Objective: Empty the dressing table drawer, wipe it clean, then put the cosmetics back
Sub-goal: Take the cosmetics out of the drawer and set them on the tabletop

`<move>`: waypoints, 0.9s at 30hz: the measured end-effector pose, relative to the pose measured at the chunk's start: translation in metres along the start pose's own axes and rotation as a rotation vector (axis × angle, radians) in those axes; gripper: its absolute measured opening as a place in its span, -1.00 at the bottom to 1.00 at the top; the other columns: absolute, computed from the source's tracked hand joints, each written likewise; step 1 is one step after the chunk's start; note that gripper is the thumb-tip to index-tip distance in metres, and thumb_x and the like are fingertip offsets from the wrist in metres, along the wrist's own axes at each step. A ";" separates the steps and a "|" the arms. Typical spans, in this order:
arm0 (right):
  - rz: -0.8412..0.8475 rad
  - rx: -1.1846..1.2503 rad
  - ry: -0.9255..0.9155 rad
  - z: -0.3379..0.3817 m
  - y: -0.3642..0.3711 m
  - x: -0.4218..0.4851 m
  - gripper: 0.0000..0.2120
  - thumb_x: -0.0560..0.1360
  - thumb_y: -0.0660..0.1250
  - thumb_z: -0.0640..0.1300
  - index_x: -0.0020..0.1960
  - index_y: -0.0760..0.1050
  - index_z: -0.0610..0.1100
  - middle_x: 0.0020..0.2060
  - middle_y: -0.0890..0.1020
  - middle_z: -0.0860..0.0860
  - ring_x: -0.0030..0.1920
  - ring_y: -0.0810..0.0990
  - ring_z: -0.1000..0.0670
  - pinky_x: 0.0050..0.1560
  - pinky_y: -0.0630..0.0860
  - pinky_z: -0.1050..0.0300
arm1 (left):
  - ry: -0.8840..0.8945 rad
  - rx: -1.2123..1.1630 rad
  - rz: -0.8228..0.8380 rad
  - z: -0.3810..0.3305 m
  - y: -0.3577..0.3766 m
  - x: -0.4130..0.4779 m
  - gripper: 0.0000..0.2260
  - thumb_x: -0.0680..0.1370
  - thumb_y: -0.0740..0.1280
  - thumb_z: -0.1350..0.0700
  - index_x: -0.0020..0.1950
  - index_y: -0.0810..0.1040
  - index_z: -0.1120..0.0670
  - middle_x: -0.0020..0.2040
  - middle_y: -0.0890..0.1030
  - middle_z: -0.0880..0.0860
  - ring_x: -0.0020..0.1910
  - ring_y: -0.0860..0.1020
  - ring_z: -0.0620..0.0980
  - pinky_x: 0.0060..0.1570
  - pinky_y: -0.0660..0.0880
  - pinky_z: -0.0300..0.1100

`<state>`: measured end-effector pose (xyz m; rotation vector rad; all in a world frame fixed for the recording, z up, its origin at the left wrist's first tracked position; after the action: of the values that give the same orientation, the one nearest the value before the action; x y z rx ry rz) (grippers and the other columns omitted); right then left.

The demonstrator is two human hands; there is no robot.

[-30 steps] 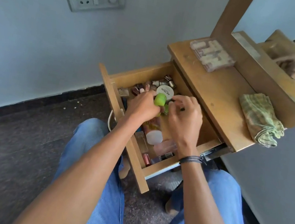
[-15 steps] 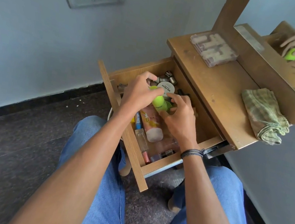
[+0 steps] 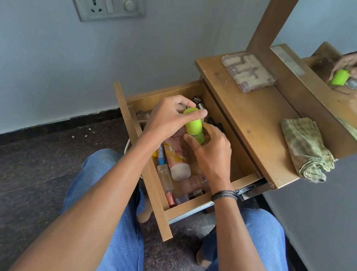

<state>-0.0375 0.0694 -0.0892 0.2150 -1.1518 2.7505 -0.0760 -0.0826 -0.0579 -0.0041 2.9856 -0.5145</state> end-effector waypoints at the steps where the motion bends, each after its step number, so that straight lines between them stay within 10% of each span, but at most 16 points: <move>1: -0.012 0.010 0.012 0.001 -0.002 -0.001 -0.55 0.49 0.50 0.13 0.29 0.57 -0.07 0.12 0.65 0.03 0.05 0.58 0.05 0.02 0.50 0.18 | 0.000 -0.036 0.004 -0.001 0.000 0.000 -0.66 0.42 0.53 -0.25 0.04 0.68 -0.06 -0.12 0.74 -0.11 -0.06 0.69 -0.18 -0.04 0.60 -0.18; 5: -0.046 0.029 0.051 0.003 -0.008 -0.003 -0.53 0.47 0.51 0.14 0.27 0.58 -0.10 0.09 0.61 0.06 -0.05 0.54 0.12 -0.05 0.46 0.27 | -0.024 -0.189 -0.048 -0.002 -0.007 0.002 -0.71 0.62 0.33 -0.17 0.02 0.68 0.02 -0.11 0.74 -0.07 -0.09 0.69 -0.20 -0.16 0.54 -0.35; 8: -0.086 0.034 0.074 0.003 -0.016 -0.005 -0.53 0.46 0.52 0.14 0.26 0.59 -0.08 0.10 0.62 0.07 -0.05 0.52 0.16 -0.07 0.43 0.32 | -0.053 -0.150 -0.071 0.011 -0.011 0.007 -0.80 0.67 0.29 0.00 0.03 0.69 0.04 -0.10 0.74 -0.03 -0.01 0.69 -0.09 0.09 0.64 -0.11; 14: -0.199 0.052 0.066 0.009 -0.041 0.003 -0.55 0.44 0.53 0.19 0.15 0.63 -0.12 -0.01 0.66 0.02 -0.09 0.59 0.08 -0.04 0.60 0.01 | -0.101 0.190 0.005 0.020 -0.007 0.010 -0.91 0.58 0.37 0.04 0.01 0.68 -0.08 0.02 0.70 -0.07 0.06 0.63 -0.02 0.15 0.58 0.01; 27: -0.307 0.024 0.211 -0.003 -0.088 0.058 -0.64 0.39 0.53 0.17 -0.02 0.63 -0.09 -0.16 0.65 0.00 -0.15 0.58 -0.02 -0.16 0.40 0.12 | -0.053 0.707 0.325 0.031 0.033 -0.004 -0.44 0.50 0.51 -0.09 0.44 0.50 0.03 0.41 0.45 0.09 0.49 0.25 0.18 0.33 0.39 0.14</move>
<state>-0.0775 0.1376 -0.0197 0.0913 -0.9441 2.4510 -0.0683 -0.0617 -0.0979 0.5003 2.5072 -1.4350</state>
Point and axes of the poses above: each hand's wrist, its own x-axis towards the middle knuckle, its own y-axis out of the palm, z = x × y, the point moved 6 cm from there along x, towards the middle knuckle
